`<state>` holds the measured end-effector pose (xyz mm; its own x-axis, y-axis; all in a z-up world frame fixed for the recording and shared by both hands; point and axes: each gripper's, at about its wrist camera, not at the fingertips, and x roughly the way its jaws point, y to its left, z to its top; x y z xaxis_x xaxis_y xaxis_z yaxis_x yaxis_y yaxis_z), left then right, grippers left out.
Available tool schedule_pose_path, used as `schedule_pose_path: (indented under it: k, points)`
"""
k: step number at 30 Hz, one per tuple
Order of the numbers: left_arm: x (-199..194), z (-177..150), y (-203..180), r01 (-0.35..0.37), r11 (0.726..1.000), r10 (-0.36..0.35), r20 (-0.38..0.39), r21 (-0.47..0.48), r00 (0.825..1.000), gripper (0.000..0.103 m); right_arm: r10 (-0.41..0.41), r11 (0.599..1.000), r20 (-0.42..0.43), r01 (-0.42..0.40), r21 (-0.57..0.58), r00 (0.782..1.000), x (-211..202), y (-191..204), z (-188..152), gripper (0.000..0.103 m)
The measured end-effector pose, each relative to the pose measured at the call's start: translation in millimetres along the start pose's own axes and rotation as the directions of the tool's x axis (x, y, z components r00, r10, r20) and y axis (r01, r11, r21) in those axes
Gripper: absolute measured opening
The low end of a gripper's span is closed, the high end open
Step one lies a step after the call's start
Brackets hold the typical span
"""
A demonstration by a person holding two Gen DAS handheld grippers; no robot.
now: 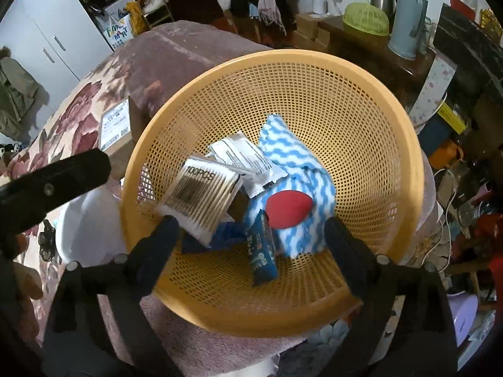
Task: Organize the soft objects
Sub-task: 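Open both grippers over the orange basket to drop the wrapper and swab pack, then withdraw both grippers from the basket back over the blanket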
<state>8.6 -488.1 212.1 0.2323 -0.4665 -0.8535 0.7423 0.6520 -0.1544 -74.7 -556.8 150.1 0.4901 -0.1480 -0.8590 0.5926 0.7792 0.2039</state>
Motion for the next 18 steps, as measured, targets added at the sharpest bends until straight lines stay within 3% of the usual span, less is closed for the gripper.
schedule_pose_path:
  k: [8, 18]
  points:
    - [-18.4, -10.4, 19.9, -0.024, 1.0, 0.024, 0.015, -0.02, 1.0, 0.102, -0.014, 1.0, 0.013, 0.015, -0.022, 1.0, -10.6, 14.1, -0.7, 0.095]
    - [-45.2, -24.8, 61.1, -0.046, 0.996, 0.049, 0.033, -0.073, 0.998, 0.102, -0.012, 0.995, 0.026, 0.014, -0.097, 1.0, -22.0, 58.4, -6.0, 0.095]
